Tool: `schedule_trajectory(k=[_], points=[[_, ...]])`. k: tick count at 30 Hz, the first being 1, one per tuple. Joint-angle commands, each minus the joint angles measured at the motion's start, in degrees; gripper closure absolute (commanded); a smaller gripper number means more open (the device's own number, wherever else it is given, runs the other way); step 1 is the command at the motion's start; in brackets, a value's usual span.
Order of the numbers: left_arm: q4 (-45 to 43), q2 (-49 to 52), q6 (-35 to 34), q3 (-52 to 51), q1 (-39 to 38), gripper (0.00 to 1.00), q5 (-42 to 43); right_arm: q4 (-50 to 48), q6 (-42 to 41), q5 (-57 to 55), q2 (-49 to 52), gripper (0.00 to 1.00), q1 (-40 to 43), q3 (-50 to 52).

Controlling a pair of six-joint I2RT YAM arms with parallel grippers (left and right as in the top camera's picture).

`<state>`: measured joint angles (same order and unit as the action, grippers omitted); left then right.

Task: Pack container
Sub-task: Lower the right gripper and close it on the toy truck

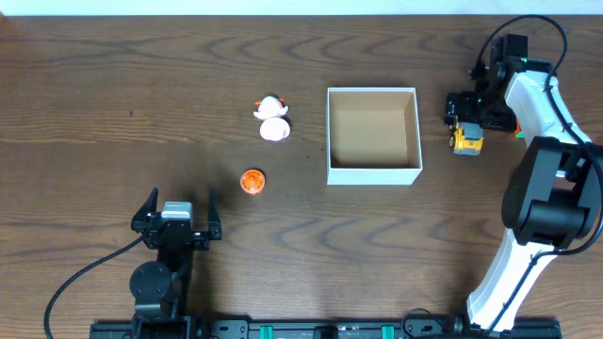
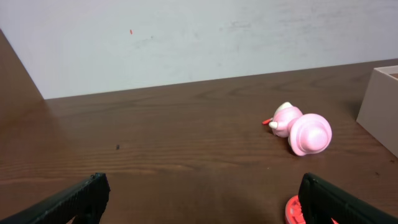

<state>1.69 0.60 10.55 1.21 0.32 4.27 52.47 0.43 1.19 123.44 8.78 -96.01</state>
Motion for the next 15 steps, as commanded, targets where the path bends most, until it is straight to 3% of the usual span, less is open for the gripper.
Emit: schedule_trajectory(k=[1, 11, 15], points=[[1.77, -0.26, 0.55, -0.98, 0.26, 0.02, 0.59, 0.07, -1.03, 0.57, 1.27, 0.01, 0.22, -1.18], [1.77, -0.26, 0.55, -0.98, 0.26, 0.02, 0.59, -1.31, -2.58, 0.24, 2.91, 0.02, -0.07, -1.18], [1.77, -0.26, 0.55, -0.98, 0.26, 0.02, 0.59, -1.75, -3.67, -2.1, 2.91, 0.1, -0.07, -1.18]])
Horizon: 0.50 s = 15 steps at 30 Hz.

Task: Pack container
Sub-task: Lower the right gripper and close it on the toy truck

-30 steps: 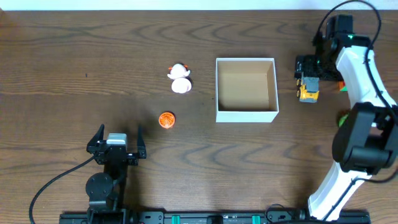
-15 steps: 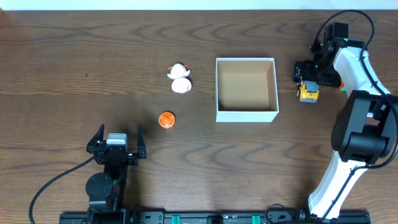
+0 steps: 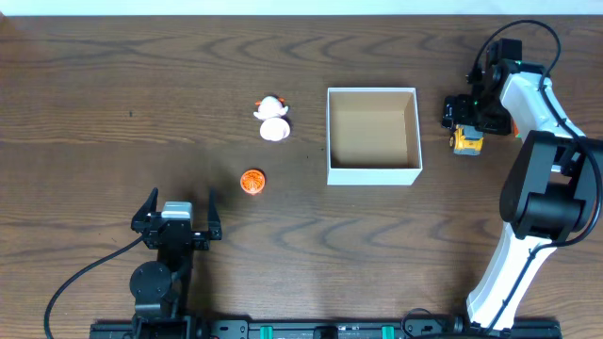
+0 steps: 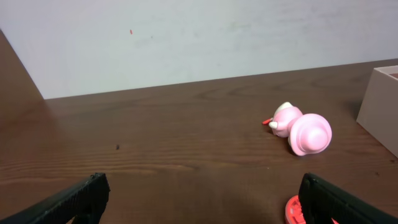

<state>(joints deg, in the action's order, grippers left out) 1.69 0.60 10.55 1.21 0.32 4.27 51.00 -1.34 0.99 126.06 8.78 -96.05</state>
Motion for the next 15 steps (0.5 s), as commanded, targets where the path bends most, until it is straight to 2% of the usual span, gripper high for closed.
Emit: schedule_trajectory(k=[1, 3, 8, 15], points=[[1.77, -0.26, 0.55, -0.98, 0.26, 0.02, 0.59, -0.33, -1.9, -2.58, 0.28, 0.12, -0.09, -1.14], [1.77, -0.26, 0.55, -0.98, 0.26, 0.02, 0.59, -0.22, -1.9, -3.87, 0.28, 0.16, -0.09, -1.14], [1.77, -0.26, 0.55, -0.98, 0.26, 0.02, 0.59, 0.22, -1.84, -5.73, 0.28, 0.17, -0.22, -1.14], [1.77, -0.26, 0.55, -0.98, 0.26, 0.02, 0.59, 0.11, -1.81, -5.73, 0.28, 0.27, -0.22, -1.14]])
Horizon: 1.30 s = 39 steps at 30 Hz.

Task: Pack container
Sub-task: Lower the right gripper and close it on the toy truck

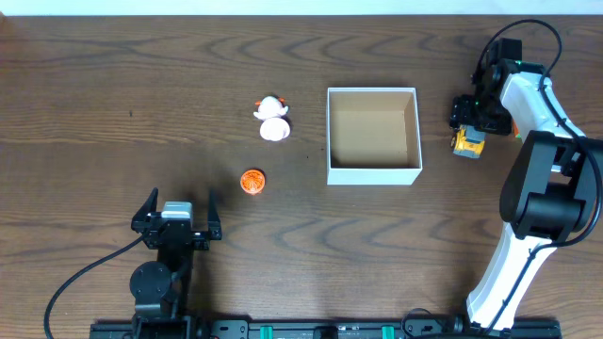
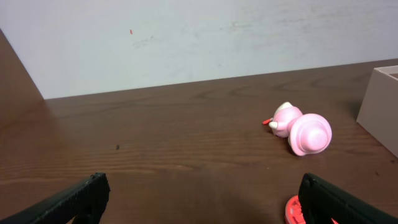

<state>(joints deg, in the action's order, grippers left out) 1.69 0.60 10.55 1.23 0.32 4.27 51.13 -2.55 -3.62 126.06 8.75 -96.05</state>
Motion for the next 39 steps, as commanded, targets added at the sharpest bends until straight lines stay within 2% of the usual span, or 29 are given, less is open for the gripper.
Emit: schedule_trajectory(k=[1, 3, 17, 25, 33, 39], points=[[1.77, -0.26, 0.55, -1.01, 0.26, 0.02, 0.59, 0.0, -0.61, -1.09, 0.28, 0.3, -0.2, -1.14], [1.77, -0.26, 0.55, -1.01, 0.26, 0.02, 0.61, 0.09, -0.66, -1.01, 0.28, 0.35, -0.22, -1.14], [1.77, -0.26, 0.55, -1.01, 0.26, 0.02, 0.59, 1.53, -11.69, -0.9, 0.28, 0.37, -0.15, -1.14], [1.77, -0.26, 0.55, -1.01, 0.26, 0.02, 0.59, 1.68, -13.97, -0.92, 0.28, 0.23, -0.24, -1.31], [1.77, -0.26, 0.55, -1.01, 0.26, 0.02, 0.59, 7.37, -14.21, -0.9, 0.28, 0.2, -0.26, -6.34], [1.77, -0.26, 0.55, -1.01, 0.26, 0.02, 0.61, 11.17, -17.29, -0.9, 0.28, 0.18, -1.18, -7.87]])
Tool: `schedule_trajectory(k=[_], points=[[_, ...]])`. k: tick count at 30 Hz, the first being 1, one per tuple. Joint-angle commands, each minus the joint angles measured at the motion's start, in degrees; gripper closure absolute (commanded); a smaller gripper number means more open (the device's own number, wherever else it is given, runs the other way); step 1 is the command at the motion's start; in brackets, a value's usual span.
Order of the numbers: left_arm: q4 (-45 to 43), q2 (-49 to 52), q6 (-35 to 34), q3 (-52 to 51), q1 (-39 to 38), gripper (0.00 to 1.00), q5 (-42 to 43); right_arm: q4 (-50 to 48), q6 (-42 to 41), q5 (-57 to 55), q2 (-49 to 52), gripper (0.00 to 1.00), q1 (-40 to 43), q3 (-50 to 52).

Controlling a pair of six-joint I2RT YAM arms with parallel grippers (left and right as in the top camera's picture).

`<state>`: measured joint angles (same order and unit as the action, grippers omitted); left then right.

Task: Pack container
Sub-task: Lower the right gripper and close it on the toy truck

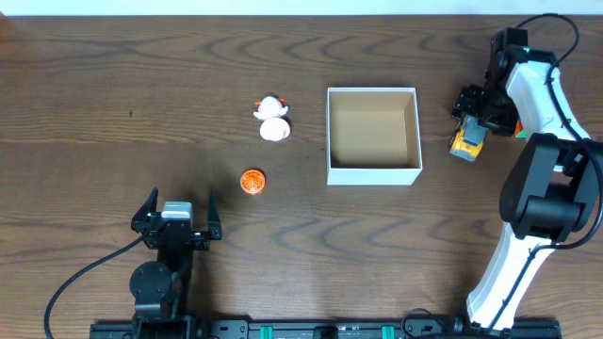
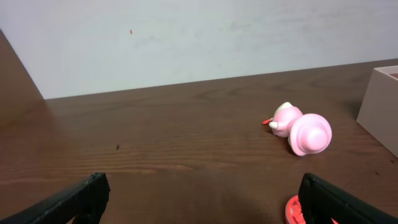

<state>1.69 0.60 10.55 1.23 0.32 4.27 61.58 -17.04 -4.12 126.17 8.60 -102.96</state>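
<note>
A white open box stands mid-table, with nothing showing in it; its wall shows at the right edge of the left wrist view. A yellow toy vehicle lies tilted just right of the box. My right gripper is directly over its far end; how the jaws stand is hidden. A pink-and-white toy lies left of the box. An orange disc sits nearer the front. My left gripper rests open near the front edge, holding nothing.
The right arm's white links curve along the table's right side down to its base. The back wall rises behind the table's far edge. Bare dark wood fills the left part.
My right gripper has shifted slightly right and toward the back, and the yellow toy vehicle under it now lies tilted. The left arm, pink toy, disc and box are unchanged.
My right gripper stood over the yellow toy vehicle right of the box throughout, a little further left at first, then edging right. The toy stayed in nearly the same spot and now lies tilted. The left gripper stayed open and still.
</note>
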Motion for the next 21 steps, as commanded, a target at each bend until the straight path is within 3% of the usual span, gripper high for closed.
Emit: schedule_trajectory(k=[1, 3, 6, 14, 18, 21], points=[[1.77, -0.26, 0.55, -1.01, 0.26, 0.02, 0.59, 0.85, -3.28, -0.39, 0.17, 0.19, -1.14, -0.96], [1.77, -0.26, 0.55, -1.01, 0.26, 0.02, 0.59, 0.87, -4.0, -0.37, 0.17, 0.2, -1.29, -0.96], [1.77, -0.26, 0.55, -1.01, 0.26, 0.02, 0.59, 1.05, -5.05, -0.37, 0.17, 0.3, -1.29, -0.87], [1.77, -0.26, 0.55, -1.01, 0.26, 0.02, 0.59, 0.92, -5.25, -0.37, 0.17, 0.32, -1.51, -0.74], [1.77, -0.26, 0.55, -1.01, 0.26, 0.02, 0.61, 0.81, -5.25, -0.37, 0.17, 0.44, -1.51, -0.74], [1.77, -0.26, 0.55, -1.01, 0.26, 0.02, 0.59, 0.31, -5.18, -0.63, 0.17, 0.45, -1.51, -0.76]])
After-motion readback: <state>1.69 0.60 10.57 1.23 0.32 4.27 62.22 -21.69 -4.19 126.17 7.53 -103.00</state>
